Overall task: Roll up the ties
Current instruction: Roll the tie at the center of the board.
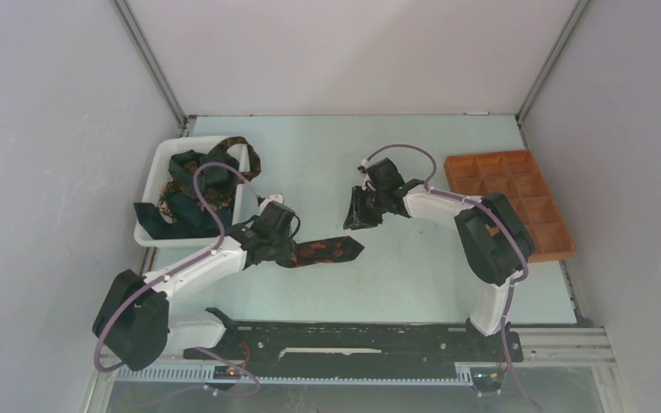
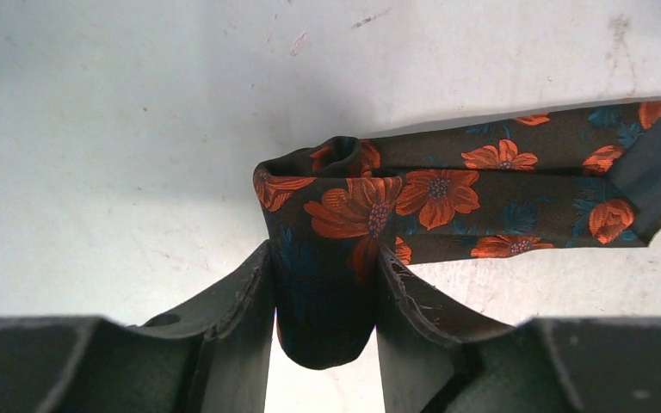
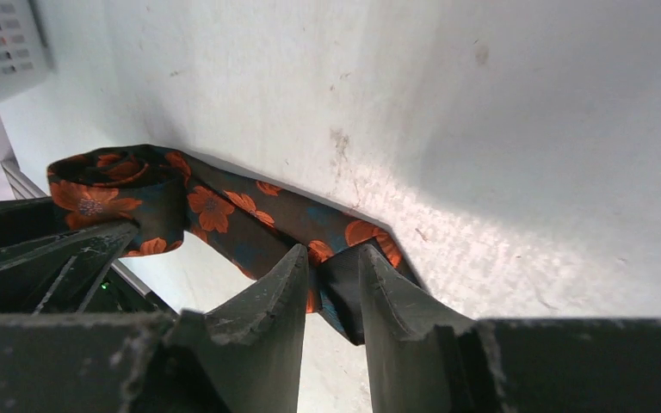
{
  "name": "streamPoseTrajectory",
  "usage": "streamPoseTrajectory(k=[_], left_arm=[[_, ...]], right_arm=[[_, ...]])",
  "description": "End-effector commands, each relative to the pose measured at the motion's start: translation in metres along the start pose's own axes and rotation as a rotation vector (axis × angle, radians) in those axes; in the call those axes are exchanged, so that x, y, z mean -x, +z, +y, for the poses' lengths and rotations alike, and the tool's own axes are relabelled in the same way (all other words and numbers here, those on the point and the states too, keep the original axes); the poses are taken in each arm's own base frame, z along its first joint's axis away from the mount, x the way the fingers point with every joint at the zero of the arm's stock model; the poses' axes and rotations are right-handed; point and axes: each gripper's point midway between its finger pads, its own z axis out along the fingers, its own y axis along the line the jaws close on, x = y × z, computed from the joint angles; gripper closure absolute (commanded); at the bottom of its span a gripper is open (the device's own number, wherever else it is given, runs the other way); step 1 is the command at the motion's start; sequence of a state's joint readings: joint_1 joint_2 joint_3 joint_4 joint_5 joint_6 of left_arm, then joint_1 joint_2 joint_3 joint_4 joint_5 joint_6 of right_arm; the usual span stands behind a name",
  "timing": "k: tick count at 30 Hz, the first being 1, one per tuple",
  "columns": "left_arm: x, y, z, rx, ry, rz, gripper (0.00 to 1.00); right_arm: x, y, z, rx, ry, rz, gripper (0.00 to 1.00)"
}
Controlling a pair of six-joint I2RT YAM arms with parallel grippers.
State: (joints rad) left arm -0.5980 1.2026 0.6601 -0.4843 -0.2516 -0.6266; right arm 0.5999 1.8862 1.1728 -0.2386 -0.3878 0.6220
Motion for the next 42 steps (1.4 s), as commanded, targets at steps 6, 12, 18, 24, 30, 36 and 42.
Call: streamPoseTrajectory(k=[6, 12, 18, 24, 30, 36, 42], left_arm=[[0.022, -0.007, 0.006, 0.215, 0.113, -0.005, 0.56], [0.030, -0.007, 0.005, 0.362, 0.208, -0.006, 0.56], [0.033, 0.000, 0.001, 0.481, 0.289, 0.002, 0.56], [0.029, 0.005, -0.003, 0.553, 0.340, 0.000, 0.57], [0.025, 0.009, -0.014, 0.608, 0.400, -0.006, 0.55], [0.013, 0.020, -0.030, 0.608, 0.422, 0.018, 0.49], [0.008, 0.022, -0.043, 0.575, 0.405, 0.029, 0.39]], right_arm=[[0.015, -0.022, 0.005, 0.044, -0.029, -0.033, 0.68], [0.016, -0.023, 0.006, 0.065, -0.025, -0.029, 0.68], [0.018, -0.023, 0.003, 0.070, -0.017, -0.028, 0.69], [0.021, -0.026, 0.000, 0.068, -0.010, -0.032, 0.69], [0.023, -0.031, -0.004, 0.071, 0.002, -0.045, 0.69], [0.026, -0.036, -0.008, 0.063, 0.009, -0.061, 0.69], [0.026, -0.039, -0.008, 0.065, 0.009, -0.066, 0.69]])
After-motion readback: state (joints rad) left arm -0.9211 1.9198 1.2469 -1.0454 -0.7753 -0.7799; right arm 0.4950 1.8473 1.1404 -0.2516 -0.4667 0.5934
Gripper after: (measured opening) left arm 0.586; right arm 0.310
